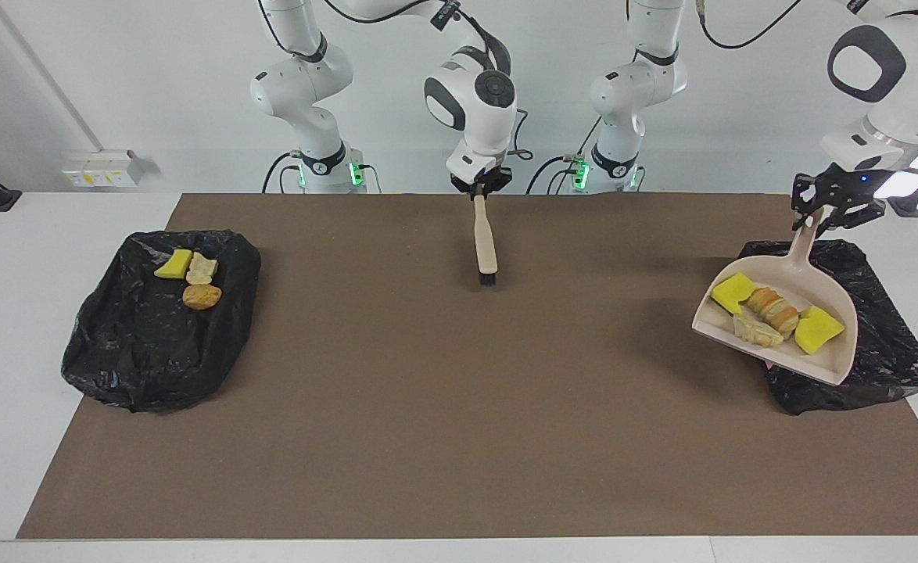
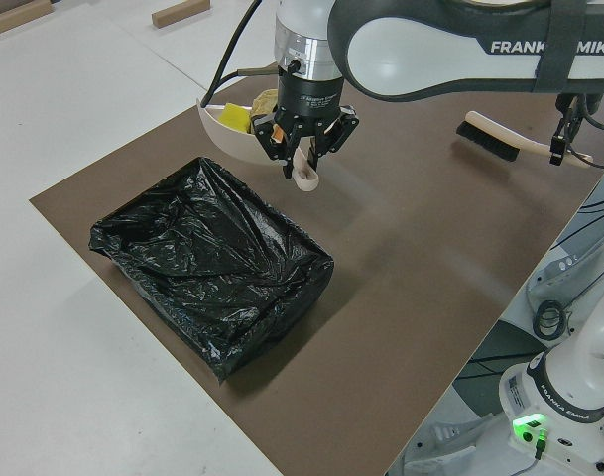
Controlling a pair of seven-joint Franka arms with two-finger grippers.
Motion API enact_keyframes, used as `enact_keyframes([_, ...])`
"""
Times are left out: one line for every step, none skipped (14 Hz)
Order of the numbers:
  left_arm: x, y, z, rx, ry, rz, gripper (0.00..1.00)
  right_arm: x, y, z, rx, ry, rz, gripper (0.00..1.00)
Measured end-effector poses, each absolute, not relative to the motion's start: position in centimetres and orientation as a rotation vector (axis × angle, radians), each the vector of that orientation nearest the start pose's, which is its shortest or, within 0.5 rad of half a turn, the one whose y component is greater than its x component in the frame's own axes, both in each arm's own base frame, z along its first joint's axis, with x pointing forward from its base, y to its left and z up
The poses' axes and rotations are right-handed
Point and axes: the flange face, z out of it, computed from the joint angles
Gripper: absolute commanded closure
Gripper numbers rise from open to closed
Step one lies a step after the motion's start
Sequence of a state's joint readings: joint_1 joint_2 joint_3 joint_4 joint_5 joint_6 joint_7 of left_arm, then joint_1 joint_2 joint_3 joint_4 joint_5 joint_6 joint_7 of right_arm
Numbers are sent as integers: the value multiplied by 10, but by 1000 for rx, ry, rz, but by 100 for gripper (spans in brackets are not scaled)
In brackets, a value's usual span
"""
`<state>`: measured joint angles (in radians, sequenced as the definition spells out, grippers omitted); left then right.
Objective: Sweep and dump trash in bin
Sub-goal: 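Raise the dustpan with the left gripper while the right gripper withdraws the brush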
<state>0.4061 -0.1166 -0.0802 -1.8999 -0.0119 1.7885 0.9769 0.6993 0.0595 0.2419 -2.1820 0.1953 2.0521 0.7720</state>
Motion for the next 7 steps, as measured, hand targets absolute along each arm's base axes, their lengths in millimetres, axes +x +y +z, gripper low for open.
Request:
enact_keyframes([495,180,550,-2969,1024,-10,100,297,428,344,-3141,-102,415,100])
enact_keyframes([489,194,551,-2955,1063,-14,100,298,428,340,-3143,-101,422,100])
enact_keyframes([482,211,553,-2935,1115,-21,100,298,428,338,-3144,-98,426,100])
enact_keyframes([474,229,555,-2915,1161,-30,100,299,428,338,-3144,-96,426,100])
enact_keyframes([465,245,558,-2897,1198,-39,100,299,428,338,-3144,-95,426,99])
enact_keyframes([456,261,560,-2879,1231,-48,100,299,427,338,-3144,-95,426,98])
enact_keyframes([449,272,562,-2863,1259,-53,100,299,427,338,-3144,-95,426,97])
